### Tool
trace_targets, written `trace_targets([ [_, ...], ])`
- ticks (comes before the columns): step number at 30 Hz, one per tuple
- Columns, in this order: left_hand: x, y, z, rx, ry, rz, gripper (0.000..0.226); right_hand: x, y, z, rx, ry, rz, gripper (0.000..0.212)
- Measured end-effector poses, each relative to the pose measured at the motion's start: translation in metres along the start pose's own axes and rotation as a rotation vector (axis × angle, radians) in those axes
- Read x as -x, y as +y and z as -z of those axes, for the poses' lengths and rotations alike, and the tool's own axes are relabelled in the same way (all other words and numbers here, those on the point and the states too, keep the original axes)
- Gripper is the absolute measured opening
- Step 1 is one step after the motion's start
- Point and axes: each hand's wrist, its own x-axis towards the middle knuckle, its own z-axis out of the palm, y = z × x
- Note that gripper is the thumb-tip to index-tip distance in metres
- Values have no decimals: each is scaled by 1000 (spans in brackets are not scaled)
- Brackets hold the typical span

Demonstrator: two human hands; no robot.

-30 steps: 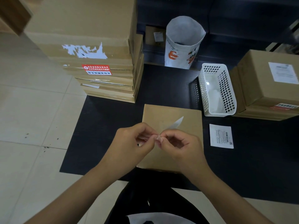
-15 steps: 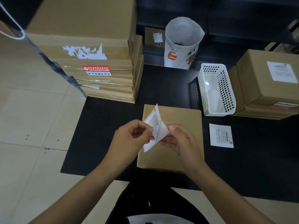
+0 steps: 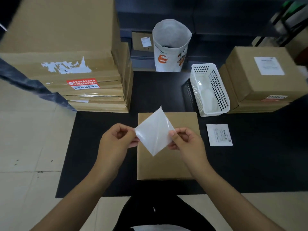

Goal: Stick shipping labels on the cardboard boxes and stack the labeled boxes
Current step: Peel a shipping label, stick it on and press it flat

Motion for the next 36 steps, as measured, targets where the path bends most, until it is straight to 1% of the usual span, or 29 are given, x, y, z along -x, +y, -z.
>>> trace_targets([
  [6,-8,14,-29,14,-17,28,8,-31,16,47,19,132,-4,4],
  [10,-12,27,-63,6,-8,25,8,-63,19,89,65,132,-25,3],
  [13,-20,38,-95,10,7,18,8,-97,14,124,149,133,-33,5],
  [15,-25,46,-120,13,53,19,7,-125,9,149,171,138,-38,8],
  [19,-36,60,-157,6,182,-28,10,-182,1,186,126,151,-83,14],
  [22,-40,69,-173,-3,252,-24,10,-221,-1,196,65,198,-121,19],
  [26,-39,74,-192,-67,292,-26,11,-258,-3,187,-64,253,-238,20],
  [28,-39,74,-201,-105,298,-25,12,-271,-1,181,26,258,-248,25],
  [31,-42,71,-209,-166,301,-21,13,-283,2,175,280,238,-232,39],
  [36,-49,65,-215,-209,281,27,12,-278,3,179,712,99,-150,49],
])
